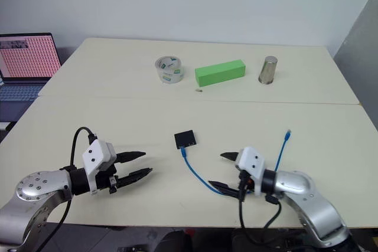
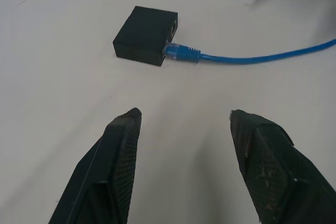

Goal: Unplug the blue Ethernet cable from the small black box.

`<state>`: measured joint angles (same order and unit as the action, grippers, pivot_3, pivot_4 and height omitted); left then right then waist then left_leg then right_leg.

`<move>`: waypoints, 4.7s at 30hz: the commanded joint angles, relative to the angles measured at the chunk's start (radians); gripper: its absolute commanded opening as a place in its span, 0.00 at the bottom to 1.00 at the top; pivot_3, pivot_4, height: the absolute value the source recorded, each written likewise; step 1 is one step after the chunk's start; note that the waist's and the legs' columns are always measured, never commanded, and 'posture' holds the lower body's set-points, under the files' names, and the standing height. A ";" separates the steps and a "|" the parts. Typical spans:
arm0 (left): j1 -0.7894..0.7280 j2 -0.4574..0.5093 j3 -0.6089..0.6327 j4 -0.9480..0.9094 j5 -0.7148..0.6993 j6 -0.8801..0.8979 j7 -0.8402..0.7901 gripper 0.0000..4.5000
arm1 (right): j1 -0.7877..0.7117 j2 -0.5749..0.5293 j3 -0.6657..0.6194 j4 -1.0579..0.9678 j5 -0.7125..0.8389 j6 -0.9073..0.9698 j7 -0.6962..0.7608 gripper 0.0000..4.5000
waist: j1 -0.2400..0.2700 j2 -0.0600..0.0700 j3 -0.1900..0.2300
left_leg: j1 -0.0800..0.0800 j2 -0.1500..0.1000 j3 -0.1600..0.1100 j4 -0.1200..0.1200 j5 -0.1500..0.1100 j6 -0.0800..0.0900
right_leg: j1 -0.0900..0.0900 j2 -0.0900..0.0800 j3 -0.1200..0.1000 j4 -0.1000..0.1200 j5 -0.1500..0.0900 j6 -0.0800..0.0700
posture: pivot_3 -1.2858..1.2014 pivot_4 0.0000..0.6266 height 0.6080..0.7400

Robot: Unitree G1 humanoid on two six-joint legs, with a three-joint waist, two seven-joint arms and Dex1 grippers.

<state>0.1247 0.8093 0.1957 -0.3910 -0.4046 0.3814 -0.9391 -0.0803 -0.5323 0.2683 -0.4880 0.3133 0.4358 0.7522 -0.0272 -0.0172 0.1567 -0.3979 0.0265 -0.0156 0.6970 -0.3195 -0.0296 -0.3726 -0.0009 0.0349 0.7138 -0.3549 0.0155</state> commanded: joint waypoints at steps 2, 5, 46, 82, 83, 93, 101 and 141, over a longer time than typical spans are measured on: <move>-0.013 0.026 0.011 0.003 0.006 -0.007 -0.014 0.64 | -0.120 0.161 0.125 0.114 -0.105 0.061 -0.125 0.95 | -0.003 0.001 0.000 | 0.000 0.000 0.000 0.000 0.000 0.000 | -0.001 0.000 0.000 0.001 0.000 0.000 | 0.52 0.24 1.00; -0.031 0.025 0.015 0.022 0.017 -0.012 -0.004 0.64 | -0.152 0.226 0.161 0.156 -0.123 0.103 -0.158 0.95 | 0.001 0.000 0.000 | 0.000 0.000 -0.001 0.000 0.001 -0.001 | -0.001 0.000 -0.001 0.001 0.000 0.000 | 0.52 0.24 1.00; -0.221 -0.041 0.051 0.106 -0.374 0.387 -0.039 0.65 | -0.407 -0.015 0.199 0.437 -0.520 -0.653 -0.126 0.01 | -0.006 -0.001 0.000 | -0.001 0.000 0.000 0.000 0.000 -0.001 | -0.002 0.000 -0.001 0.002 0.000 0.000 | 0.52 0.24 1.00; -0.365 -0.169 -0.060 0.149 -0.489 0.488 -0.052 0.17 | -0.442 -0.050 0.160 0.555 -0.545 -1.137 -0.075 0.01 | -0.005 -0.001 0.000 | 0.000 0.001 0.001 0.001 0.002 -0.004 | -0.001 0.000 0.000 0.001 0.000 0.000 | 0.52 0.24 1.00; -0.365 -0.168 -0.061 0.149 -0.487 0.488 -0.054 0.17 | -0.441 -0.052 0.162 0.555 -0.541 -1.138 -0.065 0.01 | -0.005 -0.001 0.000 | 0.000 0.001 0.001 0.001 0.002 -0.004 | -0.001 0.000 0.000 0.001 0.000 0.000 | 0.52 0.24 1.00; -0.378 -0.145 -0.091 0.144 -0.461 0.456 -0.122 0.17 | -0.393 -0.158 0.119 0.324 -0.190 -0.692 0.222 0.47 | -0.003 -0.001 0.000 | -0.001 0.001 0.000 0.001 0.002 -0.004 | -0.001 0.000 -0.001 0.001 0.000 0.000 | 0.52 0.24 1.00; -0.385 -0.103 -0.139 0.139 -0.420 0.406 -0.223 0.17 | -0.373 -0.206 -0.020 0.036 0.404 0.141 0.182 0.63 | -0.002 -0.001 0.000 | -0.001 0.001 -0.001 0.001 0.002 -0.003 | 0.000 0.000 -0.001 0.001 0.000 0.000 | 0.52 0.24 1.00; -0.394 -0.097 -0.150 0.052 -0.430 0.401 -0.241 0.17 | -0.420 -0.062 -0.050 0.119 0.469 0.449 0.163 0.01 | -0.003 -0.001 0.000 | -0.002 0.000 -0.001 0.001 0.000 0.000 | -0.001 0.000 -0.001 0.000 0.000 0.000 | 0.52 0.24 1.00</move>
<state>-0.2682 0.7079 0.0460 -0.2838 -0.8149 0.7950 -1.1694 -0.4840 -0.6026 0.2191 -0.3512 0.7977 0.8896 0.9141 -0.0302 -0.0179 0.1567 -0.3995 0.0268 -0.0167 0.6980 -0.3195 -0.0297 -0.3735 -0.0010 0.0338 0.7133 -0.3548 0.0154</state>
